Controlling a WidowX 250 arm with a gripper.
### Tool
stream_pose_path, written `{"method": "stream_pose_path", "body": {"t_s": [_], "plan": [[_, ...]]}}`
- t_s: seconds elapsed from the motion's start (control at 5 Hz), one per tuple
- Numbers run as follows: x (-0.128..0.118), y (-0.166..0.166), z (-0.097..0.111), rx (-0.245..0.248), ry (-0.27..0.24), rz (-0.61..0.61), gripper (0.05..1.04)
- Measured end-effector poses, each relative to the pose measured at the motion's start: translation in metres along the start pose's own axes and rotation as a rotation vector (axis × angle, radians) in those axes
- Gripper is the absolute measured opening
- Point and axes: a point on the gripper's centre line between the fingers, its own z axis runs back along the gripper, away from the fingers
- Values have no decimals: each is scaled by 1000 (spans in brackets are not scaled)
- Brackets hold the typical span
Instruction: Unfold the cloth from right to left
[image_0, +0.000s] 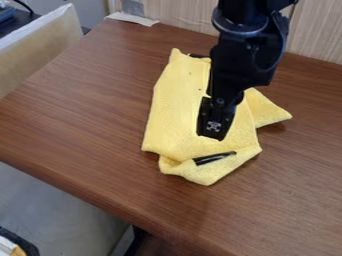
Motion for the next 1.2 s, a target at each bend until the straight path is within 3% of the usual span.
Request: {"method": "stream_pose_path", "body": {"t_s": [0.2,0.8,1.2], "plan": [[0,-3,-9,-27,12,6,1001],[16,-34,-37,-56,-48,124,1001],[14,-33,-57,-100,-28,117,952]]}}
